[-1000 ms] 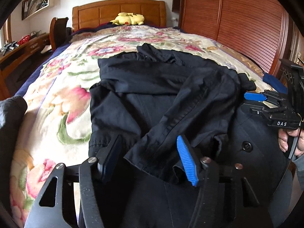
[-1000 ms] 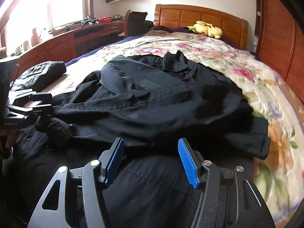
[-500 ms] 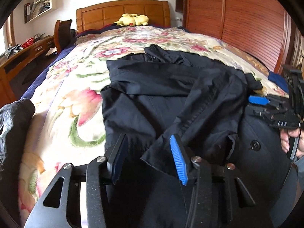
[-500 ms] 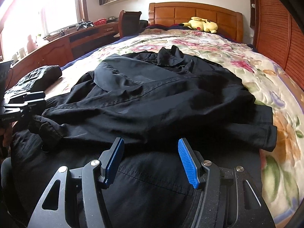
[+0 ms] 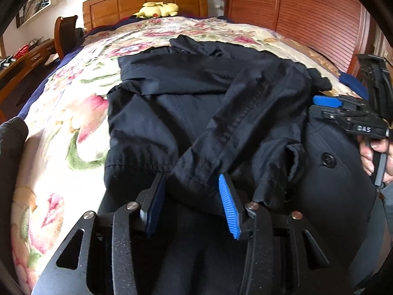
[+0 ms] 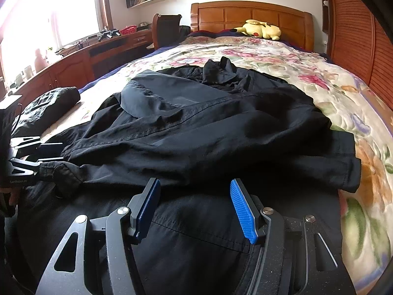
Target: Fold large clothes
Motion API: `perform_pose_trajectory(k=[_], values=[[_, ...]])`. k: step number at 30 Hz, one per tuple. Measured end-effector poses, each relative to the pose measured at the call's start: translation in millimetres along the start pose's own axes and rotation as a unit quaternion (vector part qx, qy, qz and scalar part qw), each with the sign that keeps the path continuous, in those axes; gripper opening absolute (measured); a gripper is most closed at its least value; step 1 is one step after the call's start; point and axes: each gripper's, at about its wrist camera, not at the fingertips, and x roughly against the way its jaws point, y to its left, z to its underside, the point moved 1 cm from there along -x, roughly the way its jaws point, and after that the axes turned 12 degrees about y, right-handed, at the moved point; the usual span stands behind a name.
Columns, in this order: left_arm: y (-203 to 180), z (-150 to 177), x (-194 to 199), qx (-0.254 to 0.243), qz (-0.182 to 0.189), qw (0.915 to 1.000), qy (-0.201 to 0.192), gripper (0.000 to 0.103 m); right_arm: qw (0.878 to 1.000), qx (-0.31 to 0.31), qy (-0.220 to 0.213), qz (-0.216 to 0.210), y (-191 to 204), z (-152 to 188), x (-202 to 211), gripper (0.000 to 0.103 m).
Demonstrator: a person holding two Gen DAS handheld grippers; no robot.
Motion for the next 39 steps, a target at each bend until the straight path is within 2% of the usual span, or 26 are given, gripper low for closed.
perform_pose_trajectory(k=[8,14,18,24,28,31,39], values=[[-9.1,4.7,4.9,-0.014,0.008,0.9998,-0.014,0.011,1.0,-0.003,0.002,-0.004,-2.2,-0.3,-1.8,0.061],[1.9,-11.2,50.3,0.002,-0.026,0.9942,-0.105,0.008,1.0,-0.005,0.002,-0.005,-3.9,-0.9,-1.5,0.061],[18.6,-38.5,70.9,0.005,-0.05,0.9905,-0.128,0.008,1.0,-0.002,0.004,-0.005,-4.8,-1.2,-1.7,0.061],[45.4,-72.3,76.3,0.011,-0.081,0.9876,-0.134,0.008,1.0,-0.002,0.003,-0.003,-6.3,-1.4,-1.8,0.061],[56.9,-84.4,62.8,0.021,-0.078,0.9888,-0.126,0.008,1.0,0.001,0.003,0.0,-4.6,-1.0,-3.6,0.061],[59.4,-85.7,52.8,0.025,-0.087,0.9886,-0.121,0.008,1.0,0.002,0.002,0.001,-4.7,-0.2,-3.7,0.061],[65.9,-79.9,43.1,0.042,-0.08,0.9895,-0.113,0.009,1.0,0.004,0.008,0.001,-4.5,0.3,-5.5,0.061]])
